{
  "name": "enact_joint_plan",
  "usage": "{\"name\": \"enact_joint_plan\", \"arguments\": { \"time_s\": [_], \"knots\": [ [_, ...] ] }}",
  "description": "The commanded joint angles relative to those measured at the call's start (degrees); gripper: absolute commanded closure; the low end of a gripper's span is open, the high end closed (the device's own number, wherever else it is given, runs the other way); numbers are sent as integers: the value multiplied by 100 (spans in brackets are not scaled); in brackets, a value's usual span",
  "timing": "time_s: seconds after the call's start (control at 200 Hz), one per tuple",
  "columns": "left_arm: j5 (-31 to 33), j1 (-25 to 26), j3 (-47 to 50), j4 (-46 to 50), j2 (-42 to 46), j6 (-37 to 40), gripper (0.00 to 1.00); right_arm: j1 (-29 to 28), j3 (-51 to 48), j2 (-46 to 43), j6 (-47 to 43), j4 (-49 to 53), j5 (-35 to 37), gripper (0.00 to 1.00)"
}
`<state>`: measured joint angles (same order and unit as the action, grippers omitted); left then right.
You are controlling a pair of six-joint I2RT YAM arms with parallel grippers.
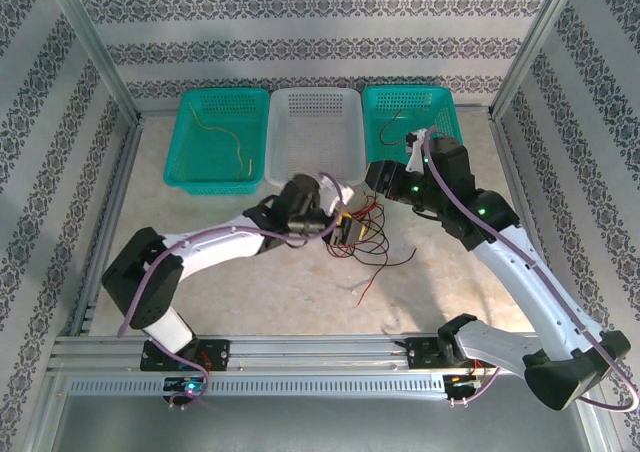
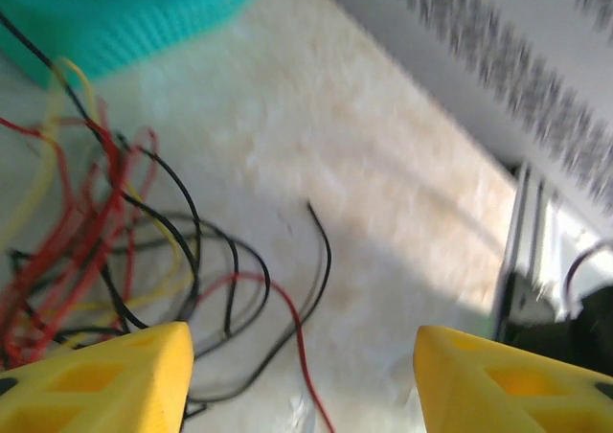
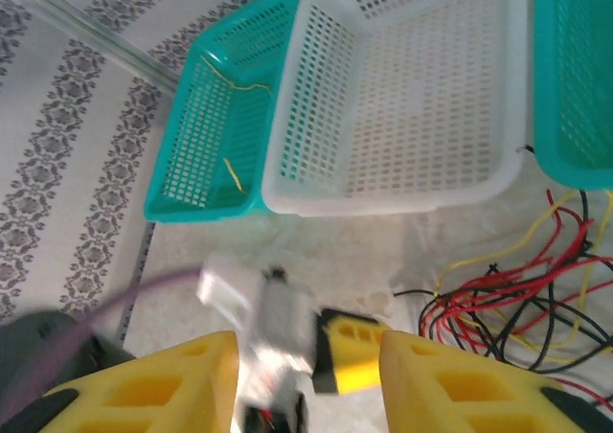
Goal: Untangle the cables
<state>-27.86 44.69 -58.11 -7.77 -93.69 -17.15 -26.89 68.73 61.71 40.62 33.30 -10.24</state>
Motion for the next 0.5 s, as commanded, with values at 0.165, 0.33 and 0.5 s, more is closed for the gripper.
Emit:
{"name": "enact_joint_plan", "arguments": {
  "time_s": [0.165,0.33,0.5],
  "knots": [
    [748,383,-530,1366,-982,891,54,299,-494,-109,347,552,276,51],
    [1032,336,-755,1550,-1237,98,60,396,-787,55,395,930,357,57],
    [960,109,-998,1620,-1709,-421,71,413,-1020,196,482,968,218,61]
  ]
}}
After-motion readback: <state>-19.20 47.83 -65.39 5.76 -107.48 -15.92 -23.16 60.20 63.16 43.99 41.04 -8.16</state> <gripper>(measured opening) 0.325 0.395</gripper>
